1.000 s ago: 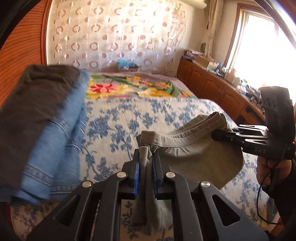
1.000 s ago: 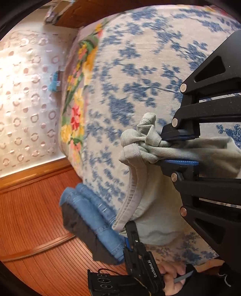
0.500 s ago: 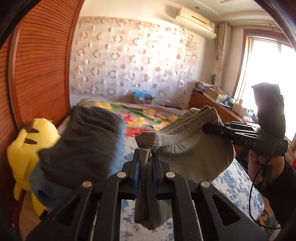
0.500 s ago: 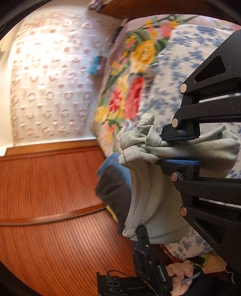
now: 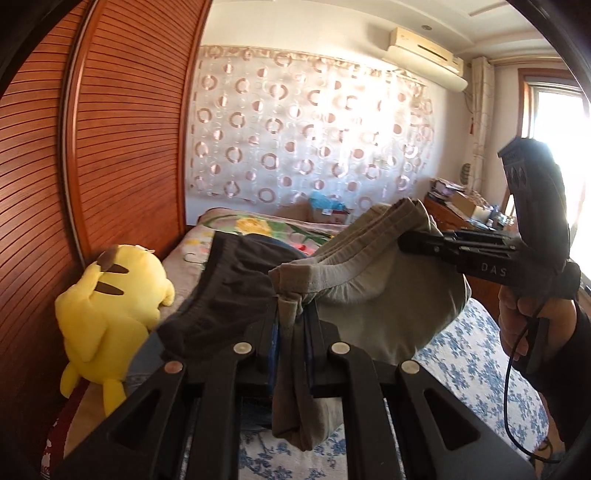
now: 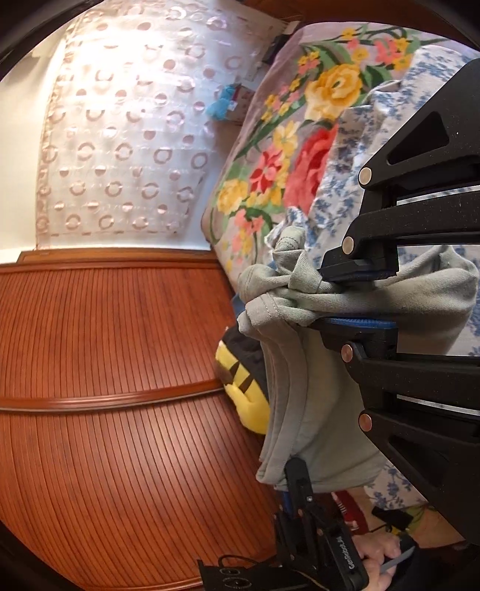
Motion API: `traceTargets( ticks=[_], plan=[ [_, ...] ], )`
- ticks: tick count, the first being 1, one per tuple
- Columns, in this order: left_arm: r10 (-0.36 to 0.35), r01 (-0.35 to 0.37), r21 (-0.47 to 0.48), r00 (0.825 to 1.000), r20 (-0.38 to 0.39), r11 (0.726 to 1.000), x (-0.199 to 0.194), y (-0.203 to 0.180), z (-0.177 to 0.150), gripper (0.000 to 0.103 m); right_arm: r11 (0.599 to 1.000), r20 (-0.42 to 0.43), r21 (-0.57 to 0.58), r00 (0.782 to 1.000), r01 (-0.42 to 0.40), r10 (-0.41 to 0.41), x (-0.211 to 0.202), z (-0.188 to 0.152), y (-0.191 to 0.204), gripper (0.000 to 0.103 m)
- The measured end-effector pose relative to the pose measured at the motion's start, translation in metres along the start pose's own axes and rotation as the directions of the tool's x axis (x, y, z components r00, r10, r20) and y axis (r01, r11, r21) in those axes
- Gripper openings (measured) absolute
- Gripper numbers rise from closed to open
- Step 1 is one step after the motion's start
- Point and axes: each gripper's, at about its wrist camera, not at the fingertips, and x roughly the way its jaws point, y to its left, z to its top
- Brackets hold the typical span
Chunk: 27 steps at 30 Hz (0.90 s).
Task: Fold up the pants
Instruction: 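Lift the shorts with both grippers and carry them onto the jeans stack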
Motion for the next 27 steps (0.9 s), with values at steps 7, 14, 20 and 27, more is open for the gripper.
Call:
traceTargets(
  ticks=[7,14,20,27],
  plan=[
    [0.048,-0.047,-0.043,0.999,0.002,0.998,0.008,0.019,0.001,0.008,0.997,-0.017,-0.080,1.000,-0.022,0.020,0.045,0.034,0.008,0.013],
    [0.071,-0.072,-0.100,0.997,-0.015,0.992,0.019,0.041,-0.002,0.008,0.987,-0.044,-0.156,0.998,-0.049,0.043,0.105,0.059,0.023,0.013],
    [0.094,-0.098,-0.138,0.995,-0.035,0.986,0.027,0.059,-0.012,0.008,0.974,-0.070,-0.207,0.995,-0.090,0.077,0.149,0.071,0.037,0.013],
    [0.126,-0.135,-0.163,0.990,-0.068,0.977,0.030,0.072,-0.021,0.014,0.974,-0.106,-0.196,0.990,-0.116,0.096,0.185,0.076,0.050,0.029]
  ],
)
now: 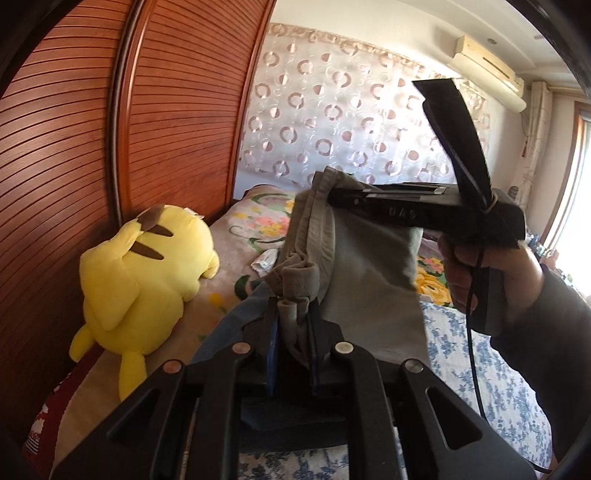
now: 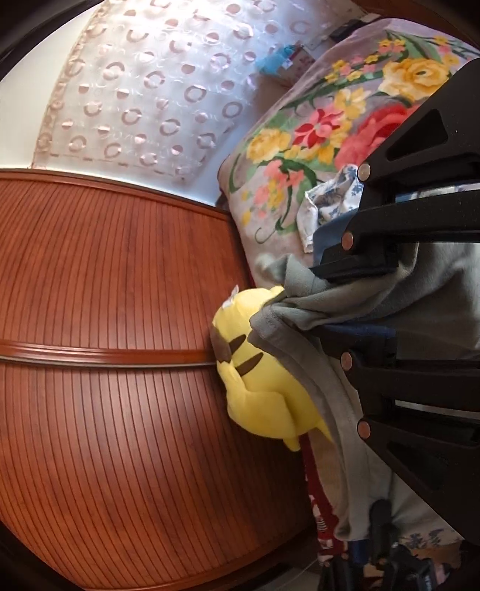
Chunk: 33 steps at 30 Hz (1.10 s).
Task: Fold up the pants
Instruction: 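Lift the shorts with both grippers and carry them onto the jeans stack, then lower the shorts onto the stack and open both grippers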
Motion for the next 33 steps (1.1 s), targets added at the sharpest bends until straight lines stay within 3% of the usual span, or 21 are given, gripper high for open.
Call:
traceTargets(
  ticks=[2,4,5,6,9,12,21,24,33],
  plan=[
    [-0.001,0.001,0.006,1.000,0.000,1.000,-0.002,0.001,-0.002,0.019,0.999,0.017,0.037,1.000,0.004,-0.005,-0.002,0.000,-0.005,0.033],
    [0.013,-0.013,0.025,1.000,0.004,1.000,-0.004,-0.001,-0.001,0.029,0.998,0.039,0.065,0.999,0.015,-0.018,-0.010,-0.001,-0.010,0.047],
    [0.021,-0.021,0.033,1.000,0.009,0.999,-0.005,-0.001,0.000,0.032,0.997,0.053,0.077,0.998,0.028,-0.032,-0.016,-0.002,-0.013,0.047],
    [0.029,-0.029,0.039,0.999,0.020,0.999,-0.008,-0.002,0.001,0.042,0.996,0.059,0.079,0.998,0.032,-0.037,-0.020,-0.003,-0.014,0.047],
    [0.025,-0.026,0.060,0.999,0.030,0.998,-0.012,-0.003,0.004,0.050,0.996,0.074,0.088,0.997,0.032,-0.039,-0.039,-0.009,-0.019,0.047],
    [0.012,-0.015,0.096,0.999,0.032,0.995,-0.014,-0.012,0.006,0.065,0.993,0.095,0.117,0.995,0.027,-0.038,-0.060,-0.023,-0.020,0.047],
    [-0.014,0.015,0.173,1.000,-0.004,0.985,-0.014,-0.040,0.005,0.066,0.977,0.091,0.199,0.992,0.070,-0.090,-0.088,-0.059,-0.015,0.047],
    [-0.019,0.021,0.201,1.000,-0.011,0.979,-0.015,-0.050,0.002,0.078,0.971,0.098,0.223,0.989,0.083,-0.107,-0.101,-0.072,-0.016,0.047],
    [-0.104,0.102,0.259,0.995,-0.007,0.960,-0.028,-0.090,-0.007,0.092,0.946,0.108,0.286,0.976,0.149,-0.187,-0.157,-0.118,-0.020,0.047]
  ],
)
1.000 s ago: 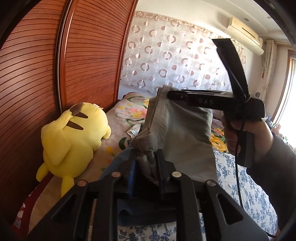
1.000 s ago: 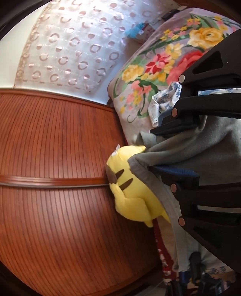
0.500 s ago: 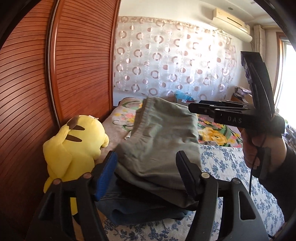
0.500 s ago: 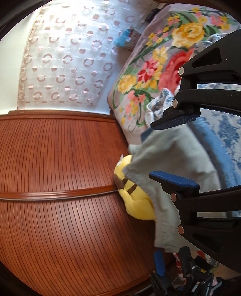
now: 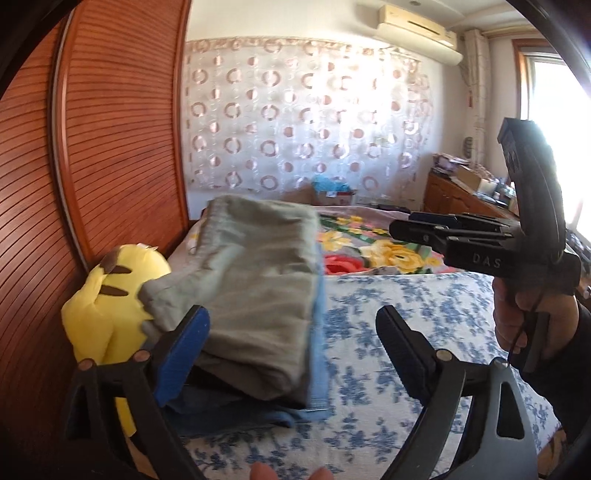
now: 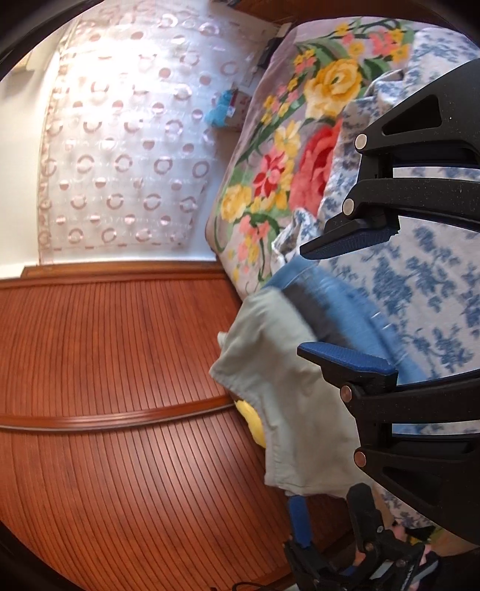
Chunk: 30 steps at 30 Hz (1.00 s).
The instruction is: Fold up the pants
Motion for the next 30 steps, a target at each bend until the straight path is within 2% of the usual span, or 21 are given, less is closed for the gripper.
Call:
traceTargets(
  ticks=[9,20,23,27,30],
  plan=[
    [-0.082,0.080,0.042,0.996,0.030,0.996,-0.015,-0.046,0.002,0.094,0.991,0.033,0.062,0.993,0.114,-0.116,-0.071,-0.028,-0.023,0.047],
    [-0.120,0.118,0.065,0.992,0.026,0.991,-0.033,-0.087,-0.003,0.094,0.961,0.093,0.132,0.963,0.242,-0.255,-0.161,-0.059,-0.030,0.053],
    [-0.107,0.105,0.074,0.994,0.024,0.992,-0.038,-0.096,-0.005,0.094,0.952,0.097,0.152,0.954,0.267,-0.283,-0.178,-0.069,-0.029,0.060],
    [-0.114,0.111,0.094,0.993,0.032,0.989,-0.048,-0.108,-0.009,0.094,0.935,0.098,0.170,0.939,0.310,-0.329,-0.194,-0.081,-0.026,0.075],
    [-0.131,0.126,0.105,0.991,0.041,0.986,-0.056,-0.116,-0.013,0.094,0.926,0.096,0.182,0.931,0.330,-0.351,-0.206,-0.091,-0.021,0.080]
  ],
)
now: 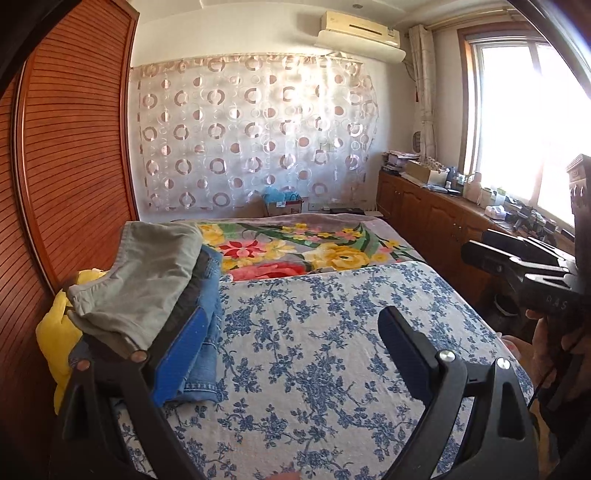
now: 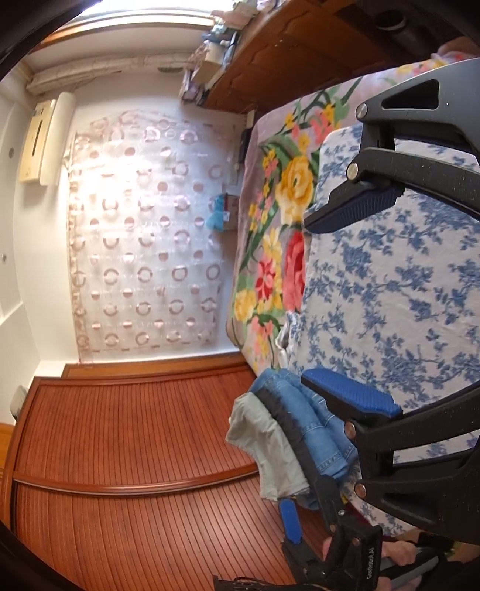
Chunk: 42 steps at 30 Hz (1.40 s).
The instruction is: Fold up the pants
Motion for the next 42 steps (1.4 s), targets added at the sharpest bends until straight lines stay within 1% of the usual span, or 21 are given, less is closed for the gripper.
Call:
traceTargets(
  ticks=[4,7,9,12,20,29,42],
  plan=[
    [-0.001,0.000,0.014,1.000,0.015,1.000,-0.011,-0.011,-0.005,0.094,0.999,0.009,0.017,1.000,0.028,-0.028,-0.019,-0.012,-0.001,0.083],
    [-0.016,0.016,0.015,1.000,-0.003,1.000,-0.017,-0.019,-0.011,0.094,0.998,0.020,0.038,0.999,0.050,-0.051,-0.035,-0.020,-0.003,0.083],
    [-0.024,0.024,0.020,1.000,-0.004,1.000,-0.024,-0.024,-0.016,0.094,0.998,0.027,0.043,0.998,0.051,-0.052,-0.044,-0.023,-0.004,0.083],
    [-0.011,0.011,0.032,1.000,-0.006,0.999,-0.035,-0.031,-0.021,0.094,0.997,0.033,0.055,0.998,0.054,-0.056,-0.059,-0.031,-0.003,0.083],
    [-0.006,0.005,0.025,1.000,0.005,1.000,-0.061,-0.038,-0.032,0.094,0.993,0.050,0.102,0.996,0.066,-0.071,-0.094,-0.053,-0.002,0.083],
    [0.009,-0.009,0.013,1.000,0.018,1.000,-0.074,-0.036,-0.044,0.094,0.991,0.032,0.104,0.996,0.085,-0.089,-0.108,-0.070,0.002,0.083],
    [0.018,-0.018,0.011,0.999,0.030,1.000,-0.082,-0.035,-0.046,0.094,0.993,0.038,0.081,0.995,0.084,-0.087,-0.114,-0.071,0.014,0.083]
  ],
)
